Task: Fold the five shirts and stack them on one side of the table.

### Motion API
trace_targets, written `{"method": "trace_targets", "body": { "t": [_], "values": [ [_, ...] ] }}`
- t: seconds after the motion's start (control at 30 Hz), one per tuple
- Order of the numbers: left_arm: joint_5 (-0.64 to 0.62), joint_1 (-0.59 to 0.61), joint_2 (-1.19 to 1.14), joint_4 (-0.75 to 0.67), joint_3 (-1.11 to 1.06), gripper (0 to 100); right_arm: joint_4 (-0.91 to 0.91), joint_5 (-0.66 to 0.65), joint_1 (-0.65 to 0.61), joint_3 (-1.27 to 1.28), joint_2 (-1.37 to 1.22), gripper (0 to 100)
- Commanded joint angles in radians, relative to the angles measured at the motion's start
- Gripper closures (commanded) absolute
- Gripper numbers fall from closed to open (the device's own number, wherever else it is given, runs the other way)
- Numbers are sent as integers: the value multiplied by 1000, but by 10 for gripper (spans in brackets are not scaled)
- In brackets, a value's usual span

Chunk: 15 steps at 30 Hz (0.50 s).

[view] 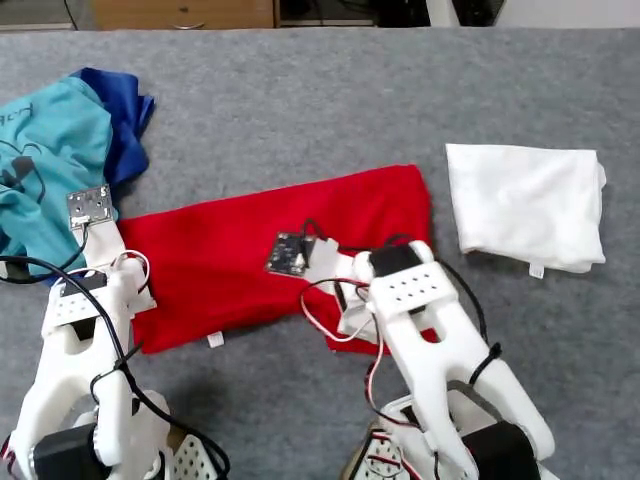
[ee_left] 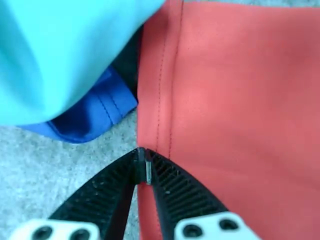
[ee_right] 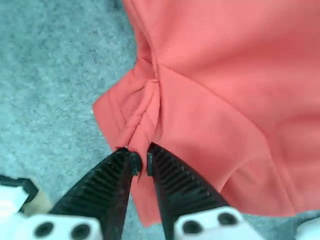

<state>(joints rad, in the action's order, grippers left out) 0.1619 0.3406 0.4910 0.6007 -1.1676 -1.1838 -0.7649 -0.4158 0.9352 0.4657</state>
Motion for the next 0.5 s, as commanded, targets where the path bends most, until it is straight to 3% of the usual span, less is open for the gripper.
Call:
{"method": "trace_targets", "body": {
  "t": [0.0,0.17,0.47],
  "values": [
    [6,11,-2,-15,46,980,-26,58,-67,-65,25,996],
    [6,11,-2,-15,46,980,-21,95,-159,-54,18,996],
    [6,11,-2,-15,46,980,-15,54,-105,39,25,996]
  ]
}}
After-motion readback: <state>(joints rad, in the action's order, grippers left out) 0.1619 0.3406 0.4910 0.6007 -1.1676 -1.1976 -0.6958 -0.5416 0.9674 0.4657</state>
